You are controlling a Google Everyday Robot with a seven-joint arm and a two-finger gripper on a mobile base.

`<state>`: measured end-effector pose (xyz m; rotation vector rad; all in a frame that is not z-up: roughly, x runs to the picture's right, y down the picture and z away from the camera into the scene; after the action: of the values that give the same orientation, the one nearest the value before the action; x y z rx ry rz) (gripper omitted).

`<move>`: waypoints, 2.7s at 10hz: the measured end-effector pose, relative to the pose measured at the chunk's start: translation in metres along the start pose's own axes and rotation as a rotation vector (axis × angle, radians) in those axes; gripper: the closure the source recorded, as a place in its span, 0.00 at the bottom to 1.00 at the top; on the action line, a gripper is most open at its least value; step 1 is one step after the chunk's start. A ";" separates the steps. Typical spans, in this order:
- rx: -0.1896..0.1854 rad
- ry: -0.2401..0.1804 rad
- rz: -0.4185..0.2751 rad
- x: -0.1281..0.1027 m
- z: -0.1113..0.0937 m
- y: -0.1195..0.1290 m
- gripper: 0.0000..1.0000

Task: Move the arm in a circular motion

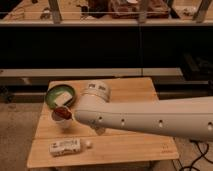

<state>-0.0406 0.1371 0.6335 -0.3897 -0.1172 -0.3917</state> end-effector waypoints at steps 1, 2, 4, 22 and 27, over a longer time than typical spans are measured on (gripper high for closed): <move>0.000 0.000 0.000 0.000 0.000 0.000 0.35; 0.000 0.000 0.000 0.000 0.000 0.000 0.35; 0.000 0.000 0.000 0.000 0.000 0.000 0.35; -0.012 -0.024 -0.030 0.033 0.042 -0.095 0.35; -0.048 -0.032 -0.018 0.054 0.068 -0.163 0.35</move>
<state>-0.0579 0.0057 0.7622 -0.4425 -0.1424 -0.4064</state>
